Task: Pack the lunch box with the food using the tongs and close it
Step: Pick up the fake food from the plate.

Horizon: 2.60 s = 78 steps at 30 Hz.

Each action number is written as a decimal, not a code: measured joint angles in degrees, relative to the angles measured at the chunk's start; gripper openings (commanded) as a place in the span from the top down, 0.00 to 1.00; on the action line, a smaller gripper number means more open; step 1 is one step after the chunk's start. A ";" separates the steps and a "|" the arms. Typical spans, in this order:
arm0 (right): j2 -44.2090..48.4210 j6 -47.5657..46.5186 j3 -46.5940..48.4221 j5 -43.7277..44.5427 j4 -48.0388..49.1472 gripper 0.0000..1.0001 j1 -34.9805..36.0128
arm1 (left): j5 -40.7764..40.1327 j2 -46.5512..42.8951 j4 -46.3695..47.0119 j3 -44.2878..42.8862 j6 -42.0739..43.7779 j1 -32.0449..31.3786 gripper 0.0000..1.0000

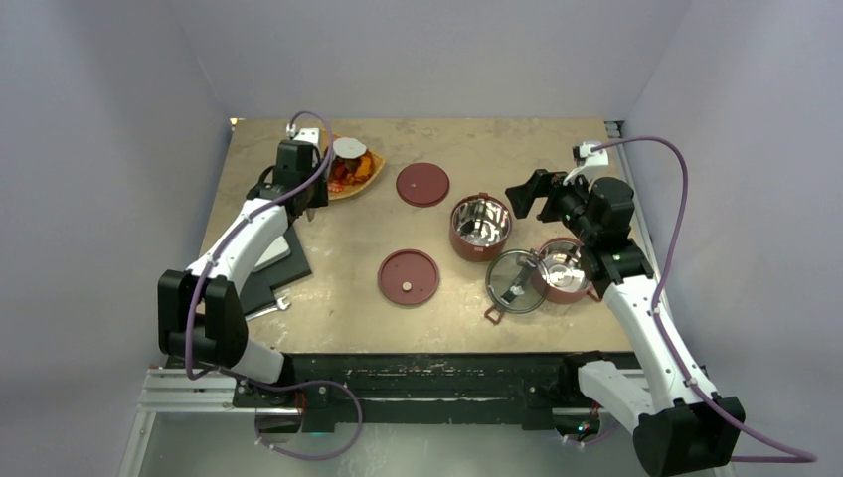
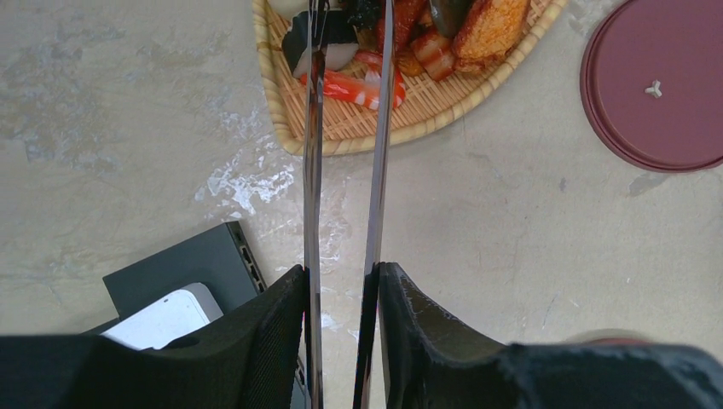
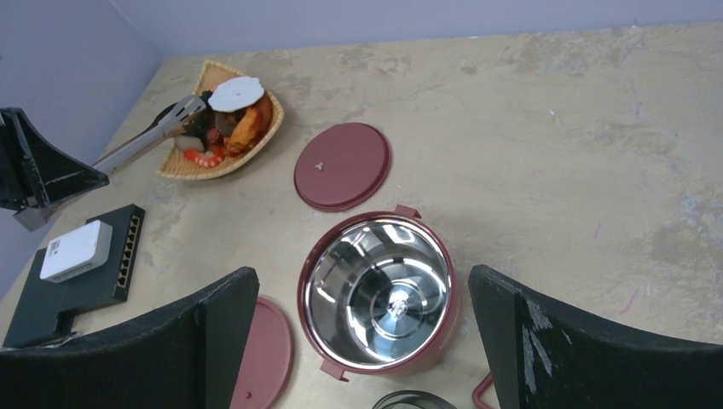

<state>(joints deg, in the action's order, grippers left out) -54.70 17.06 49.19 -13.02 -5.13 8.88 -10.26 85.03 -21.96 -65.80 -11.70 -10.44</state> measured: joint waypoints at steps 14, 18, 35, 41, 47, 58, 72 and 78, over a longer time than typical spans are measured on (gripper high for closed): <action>0.00 0.00 -0.04 0.00 0.11 0.03 0.00 | -3.54 2.01 -0.42 -2.43 2.14 -2.67 0.67; 0.00 0.00 -0.04 -0.02 0.26 0.03 0.00 | -4.61 3.23 -0.46 -3.54 2.49 -3.21 0.67; 0.00 0.00 -0.07 0.00 0.39 0.03 0.00 | -6.45 4.59 -1.68 -3.89 2.29 -3.21 0.81; 0.04 -0.02 -0.07 0.07 0.37 0.03 0.00 | -6.51 1.62 -1.68 -3.78 2.01 -3.21 0.82; 0.74 -0.02 -0.07 0.46 0.35 0.03 0.00 | -6.99 -1.84 -1.73 -2.69 1.75 -3.21 0.83; 0.96 -0.02 -0.07 1.49 0.17 0.03 0.00 | -7.10 -5.09 -2.91 -0.52 0.46 -3.21 0.83; 4.15 -0.04 -0.68 4.70 0.24 0.03 0.00 | -4.52 -12.00 -5.97 1.16 -1.01 -3.21 0.86; 6.73 0.02 -2.23 6.29 0.63 0.03 0.00 | 0.35 -16.46 -7.65 1.44 0.09 -3.21 0.86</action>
<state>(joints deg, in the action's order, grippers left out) -47.97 17.08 46.96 -6.72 -4.49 8.88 -9.91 68.58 -29.61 -64.36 -11.62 -13.65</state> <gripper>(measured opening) 0.972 0.243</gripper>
